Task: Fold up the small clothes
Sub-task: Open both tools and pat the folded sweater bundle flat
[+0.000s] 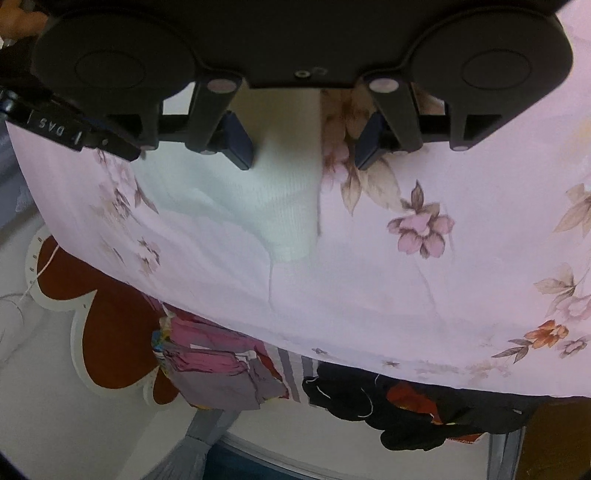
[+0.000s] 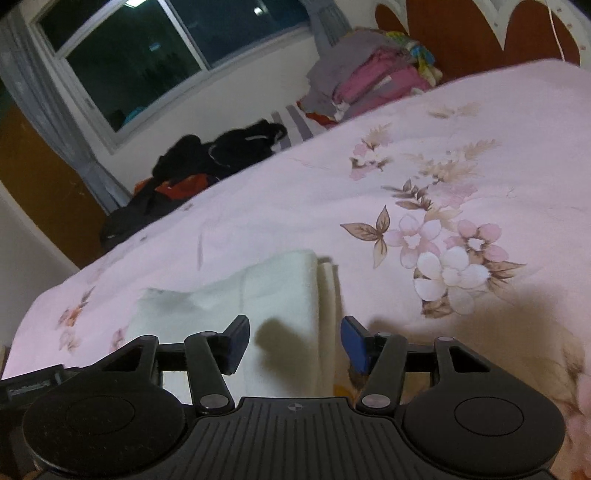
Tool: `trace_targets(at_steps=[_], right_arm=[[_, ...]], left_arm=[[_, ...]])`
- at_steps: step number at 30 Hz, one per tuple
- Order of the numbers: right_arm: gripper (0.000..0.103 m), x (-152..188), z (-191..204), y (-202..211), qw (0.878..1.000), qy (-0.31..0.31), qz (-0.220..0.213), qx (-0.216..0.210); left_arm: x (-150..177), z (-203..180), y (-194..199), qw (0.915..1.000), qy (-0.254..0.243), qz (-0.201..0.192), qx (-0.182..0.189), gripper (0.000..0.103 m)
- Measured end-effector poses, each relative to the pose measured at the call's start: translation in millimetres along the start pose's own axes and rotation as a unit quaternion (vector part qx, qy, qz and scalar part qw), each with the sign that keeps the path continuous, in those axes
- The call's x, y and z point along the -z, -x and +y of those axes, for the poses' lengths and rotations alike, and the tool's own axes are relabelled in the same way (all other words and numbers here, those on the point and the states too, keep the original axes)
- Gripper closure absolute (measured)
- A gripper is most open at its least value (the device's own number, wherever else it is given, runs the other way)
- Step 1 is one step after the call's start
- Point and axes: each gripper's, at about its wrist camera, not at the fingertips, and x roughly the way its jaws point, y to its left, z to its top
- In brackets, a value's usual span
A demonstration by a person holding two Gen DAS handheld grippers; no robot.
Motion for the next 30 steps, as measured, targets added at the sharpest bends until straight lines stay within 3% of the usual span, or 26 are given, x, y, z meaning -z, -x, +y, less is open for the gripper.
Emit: trace_targets(at_steps=[1, 2, 5, 8, 10, 13, 15, 19, 21, 25, 28, 30], right_arm=[[0.077, 0, 0, -5, 1.0, 0.002, 0.008, -0.004], [0.088, 2, 1, -8, 1.0, 0.005, 0.014, -0.005], [0.097, 9, 4, -1, 1.0, 0.023, 0.001, -0.006], [0.098, 19, 3, 15, 0.998, 0.048, -0.025, 0.011], [0.098, 26, -4, 6, 0.997, 0.062, -0.006, 0.041], [0.097, 24, -5, 7, 0.998, 0.054, -0.013, 0.034], [0.097, 18, 0, 11, 0.997, 0.059, -0.024, 0.034], [0.079, 8, 17, 18, 0.994, 0.089, -0.054, 0.034], [0.078, 4, 25, 16, 0.994, 0.093, -0.06, 0.027], [0.078, 3, 39, -4, 0.99, 0.123, -0.051, 0.047], [0.078, 9, 30, -29, 0.988, 0.132, -0.022, 0.075], [0.078, 12, 20, -35, 0.989, 0.126, -0.022, 0.069]], left_arm=[[-1, 0, -3, 1.0, -0.002, -0.001, -0.001, 0.043], [-3, 0, -7, 1.0, -0.003, 0.0, -0.002, 0.043], [-3, 0, -13, 1.0, -0.005, 0.004, 0.004, 0.048], [3, -2, -15, 0.9997, -0.014, 0.012, 0.014, 0.049], [7, -6, -18, 0.9995, -0.022, 0.015, 0.017, 0.047], [5, -8, -21, 0.9996, -0.028, 0.009, 0.0, 0.037], [2, -5, -21, 0.9998, -0.018, 0.009, 0.0, 0.037], [-3, -8, -24, 0.9999, -0.014, 0.004, -0.007, 0.037], [-4, -11, -27, 0.9998, -0.015, 0.002, -0.012, 0.037], [-4, -14, -33, 0.9995, -0.021, 0.002, -0.026, 0.034], [-3, -13, -36, 0.9993, -0.022, 0.003, -0.03, 0.031], [-3, -12, -37, 0.9993, -0.022, 0.003, -0.03, 0.03]])
